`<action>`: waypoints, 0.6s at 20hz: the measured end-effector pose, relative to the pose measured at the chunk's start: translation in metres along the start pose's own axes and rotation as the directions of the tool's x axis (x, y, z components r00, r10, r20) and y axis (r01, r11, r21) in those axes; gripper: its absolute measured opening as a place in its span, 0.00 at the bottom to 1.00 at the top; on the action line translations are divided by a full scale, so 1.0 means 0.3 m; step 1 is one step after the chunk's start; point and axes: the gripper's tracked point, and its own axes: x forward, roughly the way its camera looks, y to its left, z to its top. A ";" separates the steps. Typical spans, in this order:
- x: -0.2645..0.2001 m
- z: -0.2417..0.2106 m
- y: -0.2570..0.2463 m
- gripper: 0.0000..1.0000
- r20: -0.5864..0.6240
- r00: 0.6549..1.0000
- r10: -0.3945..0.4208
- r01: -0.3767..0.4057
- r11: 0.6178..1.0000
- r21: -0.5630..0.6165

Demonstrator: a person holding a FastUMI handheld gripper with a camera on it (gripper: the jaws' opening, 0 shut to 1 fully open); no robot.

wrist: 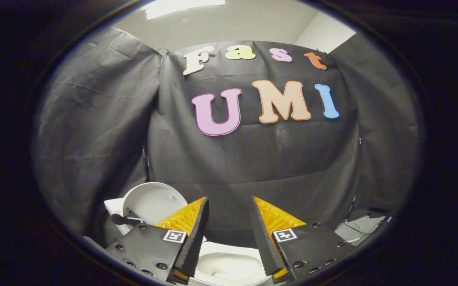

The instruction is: Open the toilet lid.

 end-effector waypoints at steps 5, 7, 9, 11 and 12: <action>-0.093 -0.031 -0.217 0.74 0.014 0.999 0.050 -0.051 0.996 0.074; -0.133 -0.079 -0.305 0.75 -0.023 0.999 0.032 -0.029 0.996 0.086; -0.179 -0.115 -0.361 0.76 -0.061 0.997 0.048 -0.042 0.994 0.102; -0.226 -0.140 -0.430 0.77 -0.082 0.995 0.055 -0.045 0.992 0.118; -0.245 -0.150 -0.461 0.77 -0.085 0.995 0.058 -0.048 0.991 0.122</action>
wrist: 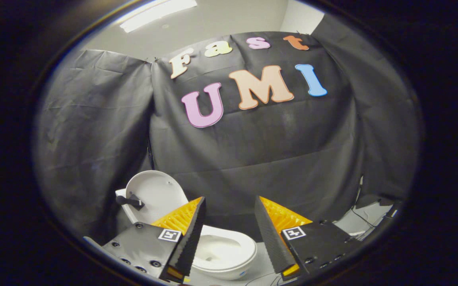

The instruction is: Open the toilet lid.

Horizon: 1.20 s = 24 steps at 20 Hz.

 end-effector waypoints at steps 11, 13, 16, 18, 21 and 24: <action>-0.159 -0.069 -0.264 0.77 -0.066 0.995 -0.069 0.064 0.995 -0.077; -0.176 -0.086 -0.272 0.77 -0.095 0.992 -0.080 0.071 0.993 -0.097; -0.180 -0.059 -0.253 0.77 -0.069 0.995 -0.067 0.059 0.991 -0.119; -0.187 -0.064 -0.259 0.76 -0.079 0.994 -0.081 0.068 0.985 -0.157; -0.193 -0.067 -0.248 0.76 -0.081 0.994 -0.070 0.055 0.984 -0.169; -0.222 -0.068 -0.215 0.76 -0.087 0.996 -0.016 0.002 0.989 -0.150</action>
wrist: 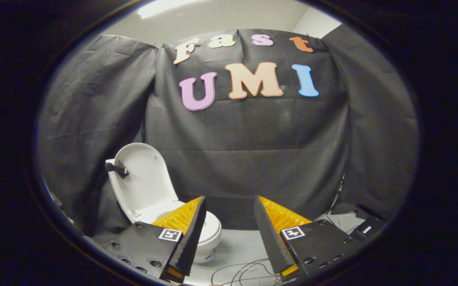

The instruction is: Open the toilet lid.

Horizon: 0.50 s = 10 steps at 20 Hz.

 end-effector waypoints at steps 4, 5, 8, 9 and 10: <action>-0.066 -0.031 0.004 0.76 -0.018 0.999 0.034 -0.034 0.999 0.031; -0.093 -0.035 0.013 0.76 -0.024 0.999 0.041 -0.040 0.998 0.043; -0.150 0.011 0.003 0.76 0.033 0.999 0.042 -0.044 0.997 0.061; -0.139 0.027 0.004 0.76 0.063 0.997 0.036 -0.039 0.998 0.058; -0.139 0.033 0.012 0.76 0.063 0.997 0.037 -0.040 0.998 0.044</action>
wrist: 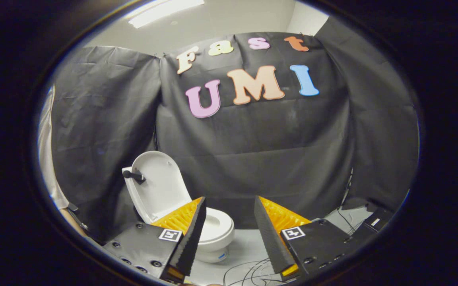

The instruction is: Open the toilet lid.

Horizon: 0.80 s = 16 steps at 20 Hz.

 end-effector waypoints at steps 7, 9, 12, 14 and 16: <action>-0.043 -0.026 0.019 0.76 -0.021 1.000 0.006 -0.008 0.997 -0.071; -0.064 -0.006 0.022 0.76 -0.003 1.000 0.006 -0.006 0.997 -0.071; -0.057 -0.029 0.015 0.81 -0.023 1.000 0.004 -0.006 0.997 -0.074; -0.046 -0.025 0.021 0.85 -0.022 1.000 0.004 -0.006 0.997 -0.079; -0.058 -0.025 0.021 0.89 -0.024 1.000 0.004 -0.006 0.997 -0.078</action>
